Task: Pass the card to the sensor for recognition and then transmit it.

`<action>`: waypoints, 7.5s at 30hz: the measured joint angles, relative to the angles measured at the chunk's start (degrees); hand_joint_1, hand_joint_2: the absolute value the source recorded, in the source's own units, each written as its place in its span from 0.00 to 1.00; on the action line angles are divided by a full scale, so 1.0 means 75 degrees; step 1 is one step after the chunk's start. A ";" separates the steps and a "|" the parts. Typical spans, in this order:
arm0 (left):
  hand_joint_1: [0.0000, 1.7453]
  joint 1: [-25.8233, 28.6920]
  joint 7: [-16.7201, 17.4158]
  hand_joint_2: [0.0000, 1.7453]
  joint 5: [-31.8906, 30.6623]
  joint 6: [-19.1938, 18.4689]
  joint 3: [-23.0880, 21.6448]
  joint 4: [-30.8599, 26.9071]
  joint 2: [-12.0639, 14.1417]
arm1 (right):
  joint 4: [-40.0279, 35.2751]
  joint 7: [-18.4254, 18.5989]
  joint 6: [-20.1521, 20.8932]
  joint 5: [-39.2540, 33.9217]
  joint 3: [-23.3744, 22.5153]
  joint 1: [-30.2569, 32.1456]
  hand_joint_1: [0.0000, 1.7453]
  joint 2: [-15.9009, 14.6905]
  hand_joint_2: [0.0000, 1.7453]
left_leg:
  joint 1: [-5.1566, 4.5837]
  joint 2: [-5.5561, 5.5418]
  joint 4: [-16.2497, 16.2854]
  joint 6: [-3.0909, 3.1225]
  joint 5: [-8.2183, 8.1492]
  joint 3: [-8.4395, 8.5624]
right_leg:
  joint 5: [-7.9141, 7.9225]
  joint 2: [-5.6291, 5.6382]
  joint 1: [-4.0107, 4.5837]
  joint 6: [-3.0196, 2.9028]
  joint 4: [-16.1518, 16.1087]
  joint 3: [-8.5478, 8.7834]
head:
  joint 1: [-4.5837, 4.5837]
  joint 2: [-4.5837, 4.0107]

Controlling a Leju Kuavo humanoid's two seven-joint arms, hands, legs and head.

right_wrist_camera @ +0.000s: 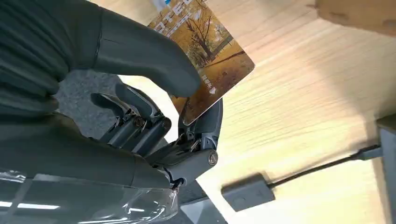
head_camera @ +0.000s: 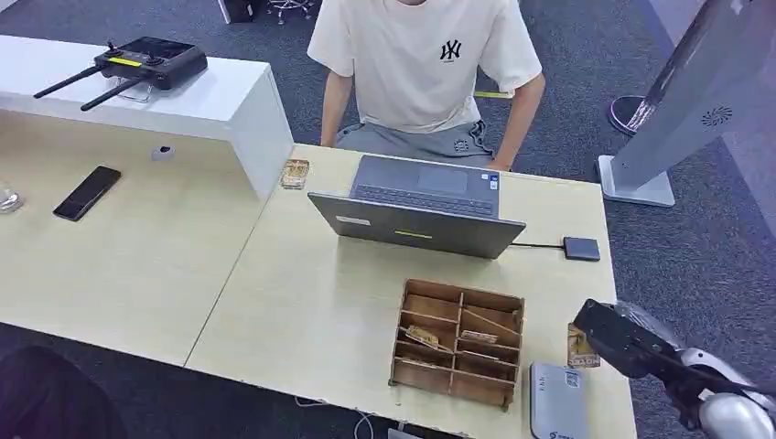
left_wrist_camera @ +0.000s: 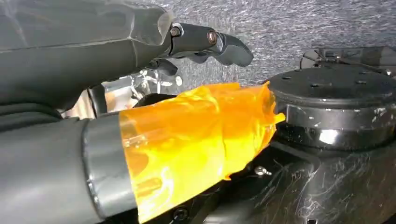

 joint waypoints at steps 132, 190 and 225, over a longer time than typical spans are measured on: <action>0.00 -0.0502 -0.0606 0.00 0.0090 0.0000 -0.0737 0.0341 0.0233 | 0.0545 -0.0641 -0.0630 -0.1722 0.1626 -0.2027 1.00 -0.0120 1.00 | 0.0004 -0.0008 0.0003 -0.0001 0.0001 0.0033 | 0.0001 -0.0008 0.0003 0.0001 0.0000 0.0039 | 0.0000 0.0000; 0.00 -0.2576 -0.2588 0.00 0.1213 0.0000 -0.4307 0.0522 0.1189 | 0.2589 -0.2433 -0.1131 -0.2428 0.0764 -0.4091 1.00 0.4893 1.00 | 0.0011 -0.0005 0.0002 -0.0011 0.0014 0.0035 | 0.0002 0.0001 0.0007 -0.0002 0.0017 0.0035 | 0.0003 0.0000; 0.00 -0.2510 -0.2256 0.00 0.1848 0.0000 -0.3952 0.0857 0.1066 | 0.6097 -0.2367 -0.2503 -0.1798 0.0851 -0.5636 0.01 0.6285 1.00 | 0.0012 -0.0005 0.0003 -0.0012 0.0014 0.0035 | 0.0002 0.0002 0.0008 -0.0002 0.0017 0.0031 | 0.0003 0.0000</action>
